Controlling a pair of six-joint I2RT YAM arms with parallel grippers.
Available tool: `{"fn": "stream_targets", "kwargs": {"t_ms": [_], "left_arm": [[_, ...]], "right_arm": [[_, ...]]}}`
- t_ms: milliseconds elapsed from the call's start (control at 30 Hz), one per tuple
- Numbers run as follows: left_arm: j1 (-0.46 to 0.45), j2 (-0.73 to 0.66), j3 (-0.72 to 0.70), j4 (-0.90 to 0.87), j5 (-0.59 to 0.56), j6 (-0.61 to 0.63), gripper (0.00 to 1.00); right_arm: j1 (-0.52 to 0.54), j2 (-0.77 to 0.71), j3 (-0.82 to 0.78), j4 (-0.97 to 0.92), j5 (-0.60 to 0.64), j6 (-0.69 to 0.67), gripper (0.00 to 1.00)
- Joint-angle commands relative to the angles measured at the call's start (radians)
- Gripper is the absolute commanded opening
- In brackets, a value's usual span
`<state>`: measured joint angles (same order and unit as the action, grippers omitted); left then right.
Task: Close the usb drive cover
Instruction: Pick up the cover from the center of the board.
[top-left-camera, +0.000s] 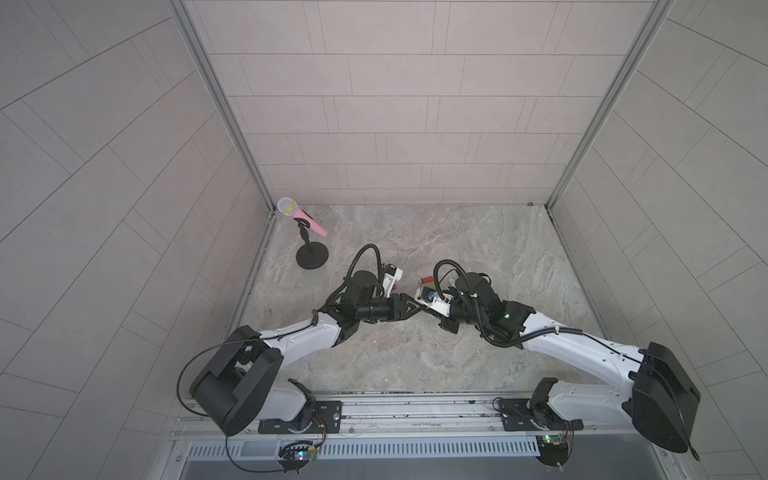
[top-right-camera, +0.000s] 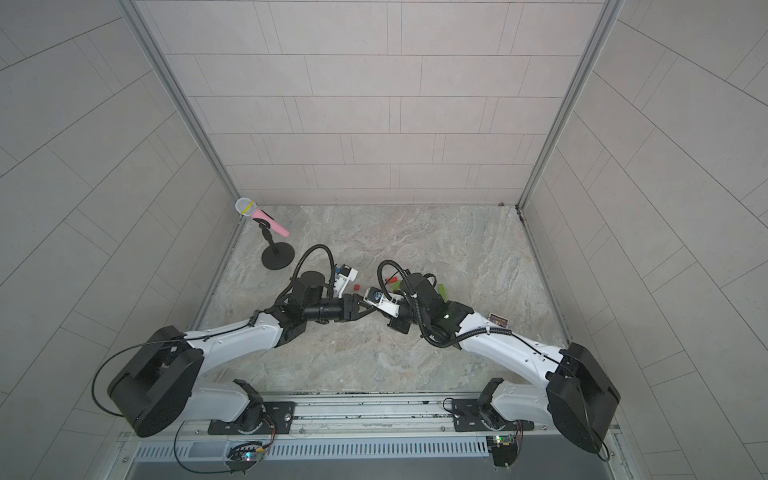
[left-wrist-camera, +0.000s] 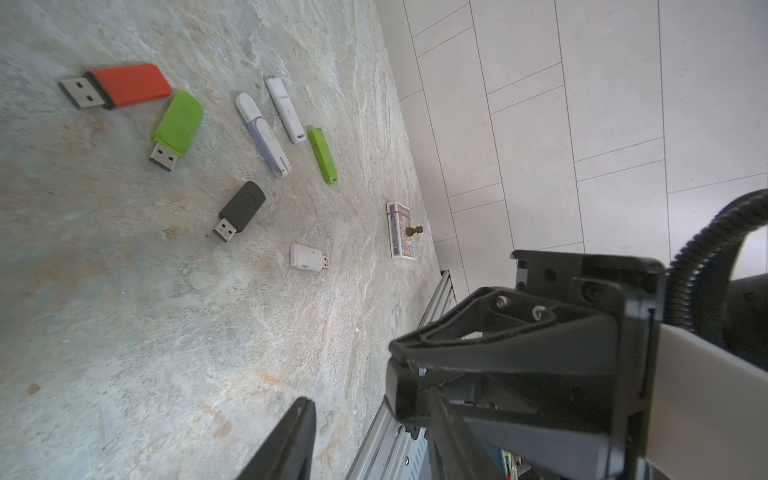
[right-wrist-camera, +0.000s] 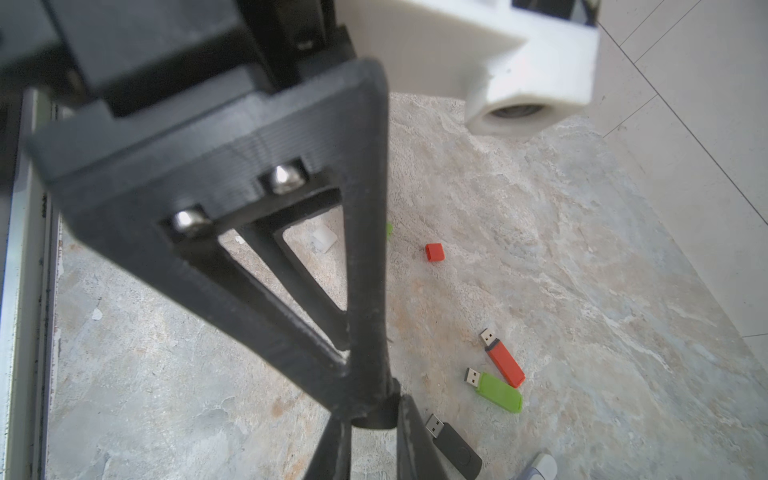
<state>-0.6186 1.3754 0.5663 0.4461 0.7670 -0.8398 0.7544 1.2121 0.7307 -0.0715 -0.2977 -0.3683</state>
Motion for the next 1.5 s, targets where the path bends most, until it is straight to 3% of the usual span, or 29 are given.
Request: {"fn": "stream_targets", "kwargs": {"t_ms": [0,300,667,833,1100,1300,1467], "left_arm": [[-0.004,0.012,0.027,0.051,0.028,-0.008,0.49],[-0.003,0.031,0.027,0.053,0.047,-0.011,0.39],[-0.004,0.051,0.035,0.065,0.069,-0.021,0.32],[-0.003,0.057,0.035,0.073,0.076,-0.025,0.21],[-0.003,0.066,0.033,0.075,0.08,-0.03,0.13],[0.008,0.027,0.012,0.069,0.035,-0.03,0.11],[0.055,-0.02,-0.025,0.052,0.013,-0.03,0.1]], "right_arm": [[0.002,0.004,0.009,0.019,-0.026,0.01,0.19],[0.005,0.009,0.012,0.038,-0.048,0.021,0.19],[0.008,0.026,0.025,0.057,-0.072,0.032,0.19],[0.01,0.032,0.029,0.073,-0.078,0.043,0.19],[0.01,0.03,0.025,0.069,-0.072,0.045,0.19],[0.001,-0.021,-0.014,0.045,0.014,0.033,0.29],[-0.089,-0.083,-0.048,-0.005,0.01,0.032,0.34]]}}
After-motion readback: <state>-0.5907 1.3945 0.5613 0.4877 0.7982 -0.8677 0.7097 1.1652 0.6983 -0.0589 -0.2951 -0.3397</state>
